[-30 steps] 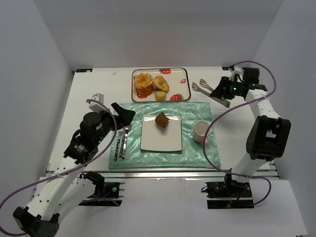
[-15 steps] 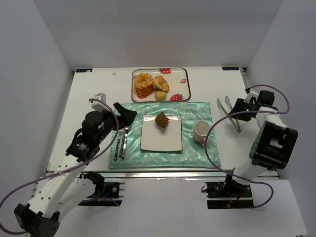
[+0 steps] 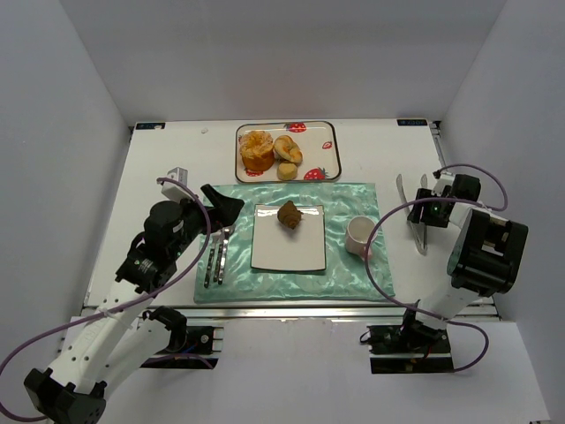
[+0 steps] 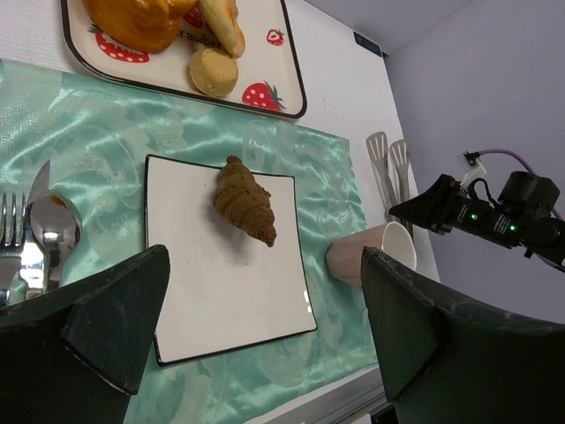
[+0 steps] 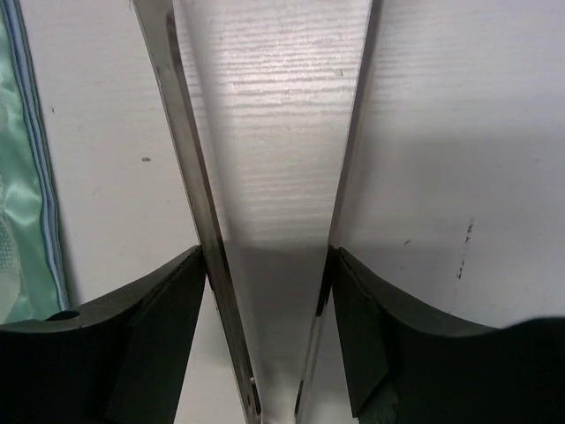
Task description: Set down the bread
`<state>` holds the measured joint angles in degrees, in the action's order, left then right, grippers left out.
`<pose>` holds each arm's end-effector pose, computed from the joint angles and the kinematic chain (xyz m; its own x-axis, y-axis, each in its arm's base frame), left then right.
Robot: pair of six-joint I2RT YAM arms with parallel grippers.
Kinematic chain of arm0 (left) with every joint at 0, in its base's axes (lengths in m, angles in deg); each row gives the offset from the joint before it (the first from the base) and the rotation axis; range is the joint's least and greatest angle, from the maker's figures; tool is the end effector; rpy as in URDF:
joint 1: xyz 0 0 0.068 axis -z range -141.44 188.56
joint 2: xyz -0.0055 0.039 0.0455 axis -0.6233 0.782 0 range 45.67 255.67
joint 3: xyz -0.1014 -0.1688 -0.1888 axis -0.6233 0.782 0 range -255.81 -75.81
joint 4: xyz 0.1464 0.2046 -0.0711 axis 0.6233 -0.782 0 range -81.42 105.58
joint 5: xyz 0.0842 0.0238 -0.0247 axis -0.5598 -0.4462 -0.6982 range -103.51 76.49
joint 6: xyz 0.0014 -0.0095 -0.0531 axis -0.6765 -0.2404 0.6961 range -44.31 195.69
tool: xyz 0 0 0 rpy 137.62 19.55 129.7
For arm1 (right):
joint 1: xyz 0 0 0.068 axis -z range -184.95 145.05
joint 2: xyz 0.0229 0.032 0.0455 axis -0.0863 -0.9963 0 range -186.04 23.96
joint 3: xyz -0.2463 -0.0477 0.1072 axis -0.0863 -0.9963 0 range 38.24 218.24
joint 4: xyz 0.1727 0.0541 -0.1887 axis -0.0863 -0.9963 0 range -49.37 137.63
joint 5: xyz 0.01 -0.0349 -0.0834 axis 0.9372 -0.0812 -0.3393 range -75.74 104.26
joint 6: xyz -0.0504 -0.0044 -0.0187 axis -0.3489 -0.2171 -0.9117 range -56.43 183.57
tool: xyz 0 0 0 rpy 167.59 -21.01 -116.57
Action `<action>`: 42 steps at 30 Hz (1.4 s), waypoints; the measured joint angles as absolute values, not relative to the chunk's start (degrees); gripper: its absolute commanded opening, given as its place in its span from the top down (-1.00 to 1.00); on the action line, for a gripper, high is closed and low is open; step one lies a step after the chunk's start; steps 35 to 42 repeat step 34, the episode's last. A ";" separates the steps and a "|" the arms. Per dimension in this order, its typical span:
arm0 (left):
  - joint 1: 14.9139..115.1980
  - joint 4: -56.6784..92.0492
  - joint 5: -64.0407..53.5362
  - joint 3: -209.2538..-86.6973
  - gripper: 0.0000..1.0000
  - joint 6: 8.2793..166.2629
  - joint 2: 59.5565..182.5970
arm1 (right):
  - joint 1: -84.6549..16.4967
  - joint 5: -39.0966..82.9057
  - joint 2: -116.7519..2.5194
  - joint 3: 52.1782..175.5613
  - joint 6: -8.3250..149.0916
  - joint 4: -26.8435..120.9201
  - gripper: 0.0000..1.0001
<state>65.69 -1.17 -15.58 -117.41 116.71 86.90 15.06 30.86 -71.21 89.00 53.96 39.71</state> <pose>0.1530 -0.0769 0.3182 -0.4682 -0.4970 -0.7306 0.1560 0.7673 -0.6220 0.3107 -0.1023 0.1623 -0.7607 0.1069 -0.6403 0.0376 0.9919 0.1209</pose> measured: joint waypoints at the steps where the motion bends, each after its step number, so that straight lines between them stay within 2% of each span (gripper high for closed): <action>1: 65.69 -1.19 -15.58 -117.41 -0.96 116.71 86.90 | 15.06 30.75 -71.91 89.02 53.68 40.13 -0.31; 6: 65.69 -1.22 -15.60 -117.41 -0.96 116.71 86.90 | 14.99 30.65 -72.06 89.24 52.59 40.54 -0.45; 8: 65.69 -1.22 -15.60 -117.41 -0.96 116.71 86.88 | 15.01 30.73 -72.30 89.81 52.41 40.02 -0.76; 9: 65.69 -1.22 -15.60 -117.41 -0.96 116.71 86.86 | 15.01 30.67 -72.30 90.16 52.45 39.58 -0.79; 18: 65.69 -1.54 -15.64 -117.41 -0.96 116.71 85.79 | 16.72 32.81 -67.58 98.03 50.09 28.08 -0.79; 25: 65.69 0.10 -13.85 -117.43 -0.96 115.98 87.08 | 16.83 39.67 -55.47 104.74 46.29 20.08 -0.79; 32: 65.69 2.24 -9.52 -121.19 -0.96 112.51 94.42 | 16.78 44.13 -43.37 105.76 50.51 17.04 -0.79; 42: 65.69 3.31 -8.76 -121.28 -0.96 111.96 95.14 | 16.78 44.52 -42.62 106.07 52.02 16.11 -0.79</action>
